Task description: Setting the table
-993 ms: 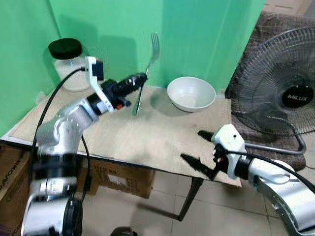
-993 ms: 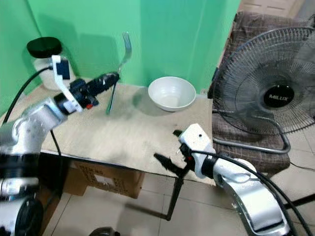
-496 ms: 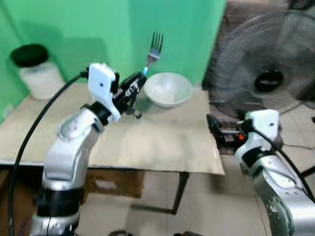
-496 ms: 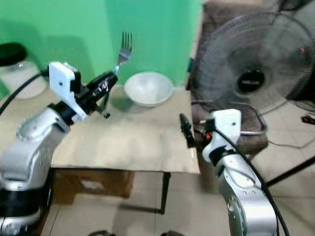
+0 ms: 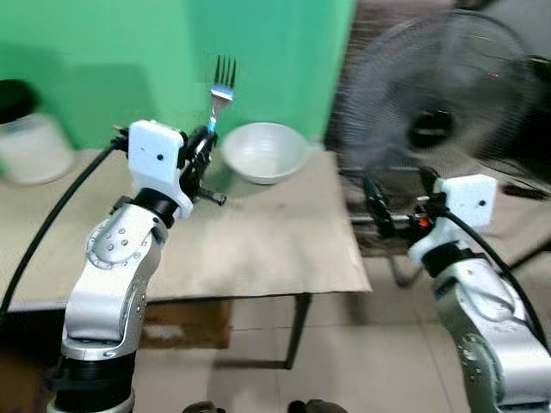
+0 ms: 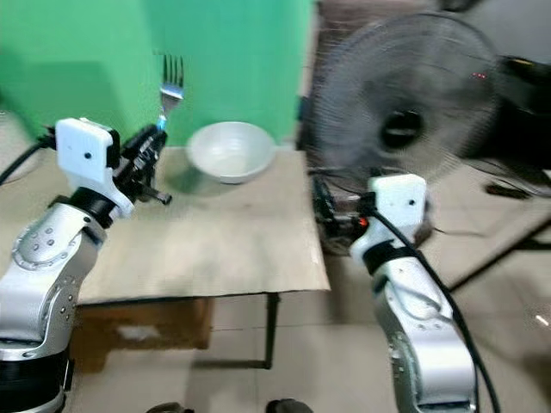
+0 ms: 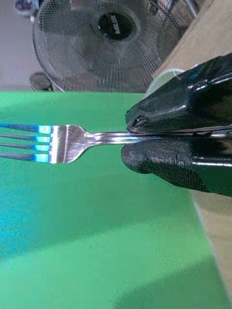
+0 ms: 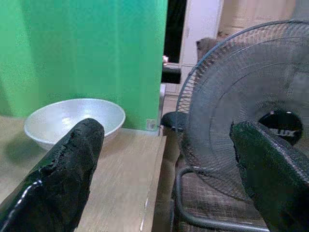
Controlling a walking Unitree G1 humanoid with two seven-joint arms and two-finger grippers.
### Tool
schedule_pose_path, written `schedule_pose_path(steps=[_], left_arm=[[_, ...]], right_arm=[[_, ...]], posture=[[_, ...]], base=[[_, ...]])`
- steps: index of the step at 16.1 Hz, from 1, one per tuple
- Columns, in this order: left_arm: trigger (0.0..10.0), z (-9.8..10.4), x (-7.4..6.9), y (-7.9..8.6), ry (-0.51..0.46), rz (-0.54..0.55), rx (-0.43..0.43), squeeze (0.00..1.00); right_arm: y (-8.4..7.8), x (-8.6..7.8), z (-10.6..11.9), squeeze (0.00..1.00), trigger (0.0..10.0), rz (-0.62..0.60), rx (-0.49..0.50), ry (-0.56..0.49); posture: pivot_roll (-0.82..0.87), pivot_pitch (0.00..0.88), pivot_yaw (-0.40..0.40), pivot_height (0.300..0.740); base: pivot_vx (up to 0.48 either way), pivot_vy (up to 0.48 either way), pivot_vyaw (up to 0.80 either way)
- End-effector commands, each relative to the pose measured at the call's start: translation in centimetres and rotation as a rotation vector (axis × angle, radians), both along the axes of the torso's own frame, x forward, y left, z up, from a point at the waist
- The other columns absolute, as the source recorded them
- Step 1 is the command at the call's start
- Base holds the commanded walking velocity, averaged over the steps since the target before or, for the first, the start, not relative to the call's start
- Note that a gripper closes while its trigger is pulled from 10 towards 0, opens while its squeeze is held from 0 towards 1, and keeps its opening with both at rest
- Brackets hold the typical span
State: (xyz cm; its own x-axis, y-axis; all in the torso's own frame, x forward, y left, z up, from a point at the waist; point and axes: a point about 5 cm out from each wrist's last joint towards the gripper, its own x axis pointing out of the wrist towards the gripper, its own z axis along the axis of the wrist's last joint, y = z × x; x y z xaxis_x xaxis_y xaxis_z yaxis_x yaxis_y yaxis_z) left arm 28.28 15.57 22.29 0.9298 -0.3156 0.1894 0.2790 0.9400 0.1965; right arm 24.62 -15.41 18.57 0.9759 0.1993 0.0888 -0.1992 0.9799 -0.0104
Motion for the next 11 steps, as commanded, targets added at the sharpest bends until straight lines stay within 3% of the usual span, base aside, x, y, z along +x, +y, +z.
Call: schedule_pose_path(steps=[1,4,7,11], left_arm=[[10.0,0.5,-0.1,-0.1,-0.025,0.010,0.019,0.00],[10.0,-0.3,-0.6,-0.7,0.003,0.041,0.067,0.00],[10.0,-0.7,-0.9,-1.1,0.022,0.045,0.060,0.00],[10.0,-0.4,-0.2,-0.7,0.011,0.082,0.066,0.00]], right_arm=[[0.0,0.2,0.3,0.00,10.0,-0.008,-0.002,-0.018],[-0.6,0.7,-0.2,0.00,10.0,-0.085,-0.012,0.005],[-0.5,0.9,-0.7,0.00,10.0,-0.115,-0.022,0.023],[-0.6,0.9,-0.5,0.00,10.0,-0.139,-0.014,0.011]], posture=[[0.13,0.000,-0.057,0.740],[0.13,0.000,-0.062,0.740],[0.13,0.000,-0.054,0.740],[0.11,0.000,-0.027,0.740]], base=[[0.000,0.000,-0.80],[0.000,0.000,-0.80],[0.000,0.000,-0.80],[0.000,0.000,-0.80]])
